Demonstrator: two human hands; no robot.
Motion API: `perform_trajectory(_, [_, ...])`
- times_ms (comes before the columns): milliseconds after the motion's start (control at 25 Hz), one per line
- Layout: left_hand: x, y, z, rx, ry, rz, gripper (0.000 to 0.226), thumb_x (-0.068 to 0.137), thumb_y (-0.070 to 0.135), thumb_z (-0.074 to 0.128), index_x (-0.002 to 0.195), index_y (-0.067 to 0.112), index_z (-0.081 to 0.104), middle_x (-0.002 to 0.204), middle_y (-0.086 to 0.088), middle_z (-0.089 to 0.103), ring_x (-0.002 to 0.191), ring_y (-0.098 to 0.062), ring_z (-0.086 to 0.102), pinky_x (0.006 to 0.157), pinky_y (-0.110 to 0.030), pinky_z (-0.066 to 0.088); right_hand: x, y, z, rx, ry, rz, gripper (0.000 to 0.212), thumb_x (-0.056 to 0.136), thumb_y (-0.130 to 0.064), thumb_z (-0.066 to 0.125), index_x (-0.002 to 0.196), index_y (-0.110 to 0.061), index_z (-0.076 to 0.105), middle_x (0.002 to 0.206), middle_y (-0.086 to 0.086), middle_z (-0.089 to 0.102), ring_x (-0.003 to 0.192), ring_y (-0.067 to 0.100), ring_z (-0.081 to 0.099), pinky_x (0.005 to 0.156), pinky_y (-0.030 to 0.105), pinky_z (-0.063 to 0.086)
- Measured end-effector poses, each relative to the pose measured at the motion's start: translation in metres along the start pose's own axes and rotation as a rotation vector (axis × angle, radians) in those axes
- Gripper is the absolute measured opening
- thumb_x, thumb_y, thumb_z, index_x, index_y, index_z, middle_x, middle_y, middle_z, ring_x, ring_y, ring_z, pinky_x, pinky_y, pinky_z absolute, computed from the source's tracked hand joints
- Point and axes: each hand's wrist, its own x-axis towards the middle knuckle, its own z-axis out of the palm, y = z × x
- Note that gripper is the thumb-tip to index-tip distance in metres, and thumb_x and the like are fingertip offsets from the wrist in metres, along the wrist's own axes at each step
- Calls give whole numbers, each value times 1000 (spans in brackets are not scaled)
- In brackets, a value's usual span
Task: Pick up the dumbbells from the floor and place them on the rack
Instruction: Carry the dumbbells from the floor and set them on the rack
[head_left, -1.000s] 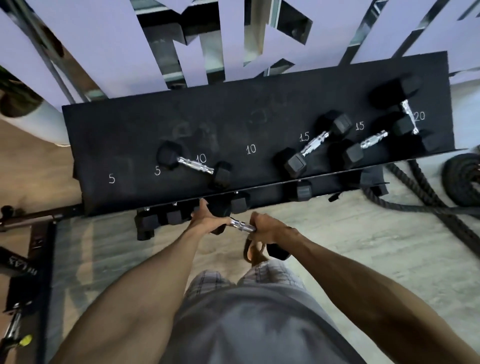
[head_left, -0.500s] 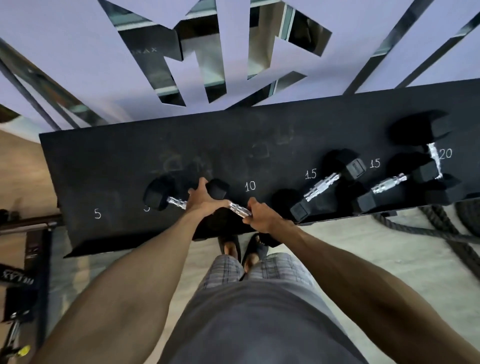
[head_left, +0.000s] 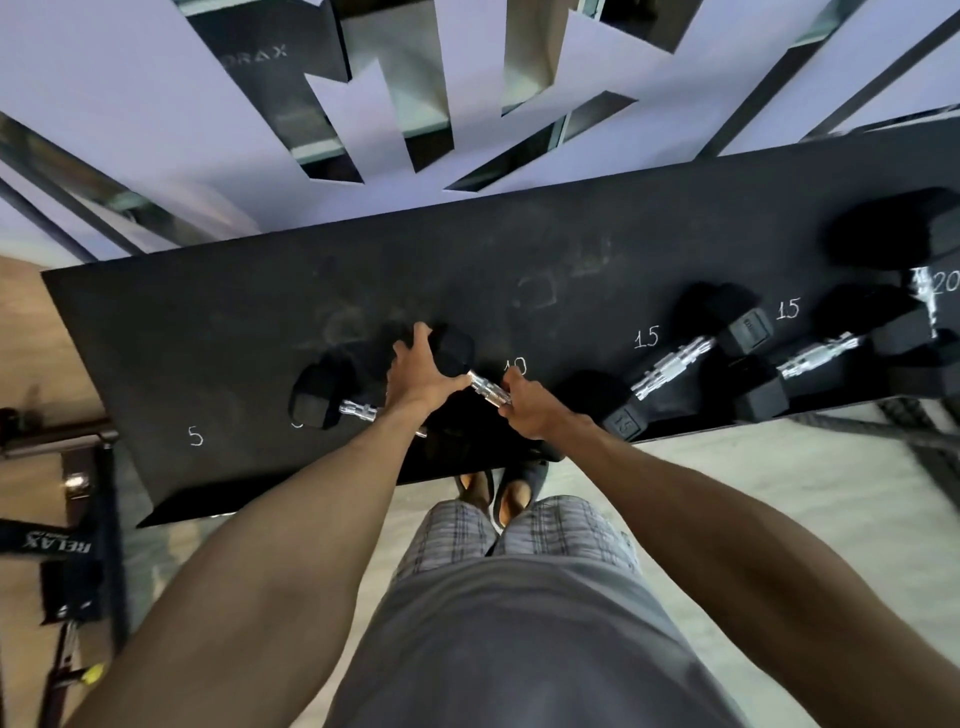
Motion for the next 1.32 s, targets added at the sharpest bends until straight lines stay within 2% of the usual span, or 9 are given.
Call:
perform_trajectory(440, [12, 2, 13, 38, -1, 23, 77, 73, 38, 82, 129, 24, 32, 131, -15, 46, 114, -38, 56, 96, -51, 50, 10, 9, 4, -4, 24, 25, 30, 91, -12, 52, 119, -6, 44, 102, 23, 67, 93, 41, 65, 69, 36, 44])
perform_trajectory(600, [10, 14, 8, 283, -43, 18, 87, 77, 37, 79, 142, 17, 24, 141, -19, 39, 129, -38, 43, 103, -50, 43, -5, 8, -7, -21, 149, -10, 32, 92, -14, 49, 124, -10, 50, 108, 17, 67, 95, 36, 64, 69, 33, 40])
perform_trajectory(720, [-3, 22, -2, 563, 124, 208, 80, 78, 36, 78, 141, 15, 33, 138, -18, 42, 127, -35, 41, 101, -46, 41, -27, 16, -23, -32, 219, -55, 29, 94, -17, 47, 122, -10, 53, 105, 18, 68, 96, 37, 64, 73, 35, 44])
perform_trajectory(840, [-20, 29, 0, 606, 247, 466, 49, 82, 33, 71, 122, 15, 52, 122, -13, 52, 115, -31, 49, 92, -42, 46, -54, 33, -26, -11, 237, -28, 25, 95, -20, 46, 117, -12, 56, 102, 18, 70, 95, 37, 65, 78, 37, 49])
perform_trajectory(920, [-31, 39, 7, 528, 131, 597, 30, 87, 28, 64, 112, 14, 56, 112, -9, 59, 105, -29, 58, 85, -42, 49, -76, 49, -19, 14, 235, 26, 24, 94, -23, 45, 113, -14, 56, 104, 17, 69, 96, 37, 65, 80, 39, 51])
perform_trajectory(1000, [-41, 48, 20, 508, -115, 599, 22, 91, 27, 59, 108, 15, 58, 108, -7, 65, 98, -29, 64, 80, -40, 51, -103, 65, -3, 34, 238, 82, 22, 94, -20, 44, 112, -11, 54, 105, 18, 68, 97, 38, 63, 79, 41, 51])
perform_trajectory(1120, [-48, 47, 45, 607, -390, 580, 22, 91, 30, 58, 109, 16, 60, 109, -8, 69, 100, -28, 65, 85, -38, 53, -145, 82, 30, 42, 224, 192, 26, 96, -18, 44, 115, -2, 52, 111, 24, 64, 100, 42, 60, 79, 43, 49])
perform_trajectory(1240, [-57, 36, 73, 736, -544, 679, 24, 89, 32, 59, 108, 17, 59, 113, -6, 67, 104, -26, 63, 90, -38, 51, -190, 91, 80, 145, 275, 339, 29, 98, -23, 43, 114, -1, 53, 107, 26, 65, 97, 42, 61, 72, 40, 44])
perform_trajectory(1320, [-71, 29, 92, 845, -630, 737, 24, 90, 33, 58, 107, 17, 59, 112, -6, 66, 104, -26, 62, 90, -38, 51, -220, 92, 124, 243, 304, 457, 27, 97, -21, 41, 112, -3, 54, 105, 23, 67, 97, 41, 63, 74, 41, 47])
